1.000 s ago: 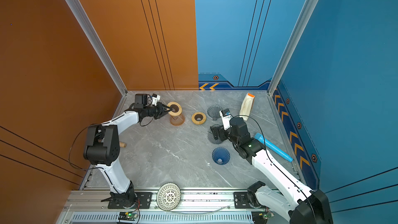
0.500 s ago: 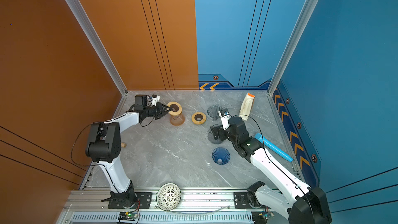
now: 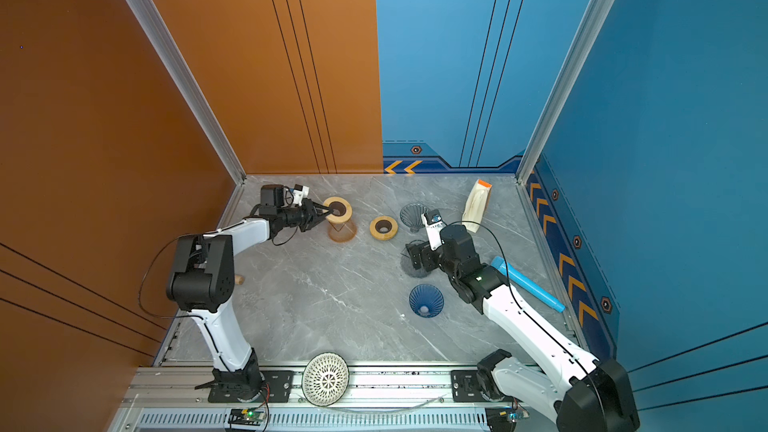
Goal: Place the coffee filter in the dripper
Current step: 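Lower the wooden ring onto the orange pitcher mouth and open the left gripper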
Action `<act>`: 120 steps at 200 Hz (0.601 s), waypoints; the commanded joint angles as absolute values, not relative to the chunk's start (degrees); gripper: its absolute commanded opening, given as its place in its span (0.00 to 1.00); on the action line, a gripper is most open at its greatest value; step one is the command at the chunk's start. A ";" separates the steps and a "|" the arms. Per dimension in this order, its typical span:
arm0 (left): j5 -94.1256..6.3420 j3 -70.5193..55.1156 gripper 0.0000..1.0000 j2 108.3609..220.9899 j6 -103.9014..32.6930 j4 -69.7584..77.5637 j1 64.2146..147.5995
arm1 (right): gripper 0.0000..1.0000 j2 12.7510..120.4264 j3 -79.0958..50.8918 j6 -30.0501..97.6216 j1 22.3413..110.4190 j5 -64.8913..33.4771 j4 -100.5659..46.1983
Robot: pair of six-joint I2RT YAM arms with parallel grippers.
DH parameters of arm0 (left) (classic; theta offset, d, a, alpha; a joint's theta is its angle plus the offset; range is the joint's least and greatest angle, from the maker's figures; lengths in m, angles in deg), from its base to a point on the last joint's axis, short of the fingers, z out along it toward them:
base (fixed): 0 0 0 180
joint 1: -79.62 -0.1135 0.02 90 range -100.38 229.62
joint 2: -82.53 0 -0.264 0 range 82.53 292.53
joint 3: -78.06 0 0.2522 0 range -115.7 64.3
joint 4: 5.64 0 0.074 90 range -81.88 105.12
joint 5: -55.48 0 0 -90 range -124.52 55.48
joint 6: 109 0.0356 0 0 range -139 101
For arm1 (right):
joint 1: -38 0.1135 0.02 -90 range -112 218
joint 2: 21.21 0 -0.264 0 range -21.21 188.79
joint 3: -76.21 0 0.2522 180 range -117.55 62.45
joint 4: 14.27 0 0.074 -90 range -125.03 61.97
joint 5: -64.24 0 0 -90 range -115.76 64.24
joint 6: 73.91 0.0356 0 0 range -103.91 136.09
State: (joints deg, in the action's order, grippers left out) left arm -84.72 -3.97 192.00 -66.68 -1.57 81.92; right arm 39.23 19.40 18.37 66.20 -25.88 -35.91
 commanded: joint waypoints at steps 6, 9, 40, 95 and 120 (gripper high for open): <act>-87.26 -2.43 0.06 192.22 -67.07 -3.36 81.73 | 1.00 38.73 18.36 17.67 66.64 -26.86 -35.39; -87.32 -2.31 0.06 192.14 -67.03 -3.44 81.73 | 1.00 38.66 18.38 17.65 66.64 -26.81 -35.28; -87.31 -1.47 0.07 192.54 -66.99 -3.48 81.21 | 1.00 38.39 18.33 17.54 66.74 -26.30 -36.09; -86.36 -1.33 0.19 193.58 -67.77 -3.76 80.76 | 1.00 37.06 18.68 16.79 66.74 -27.01 -37.58; -86.24 -1.30 0.21 193.63 -67.95 -3.82 80.43 | 1.00 36.71 18.95 17.02 66.82 -27.08 -37.01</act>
State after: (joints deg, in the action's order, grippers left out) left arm -86.62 -2.14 192.40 -67.95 -3.47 81.20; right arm 37.92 19.40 17.52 66.42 -26.05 -36.42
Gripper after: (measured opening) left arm 0.200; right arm 0.997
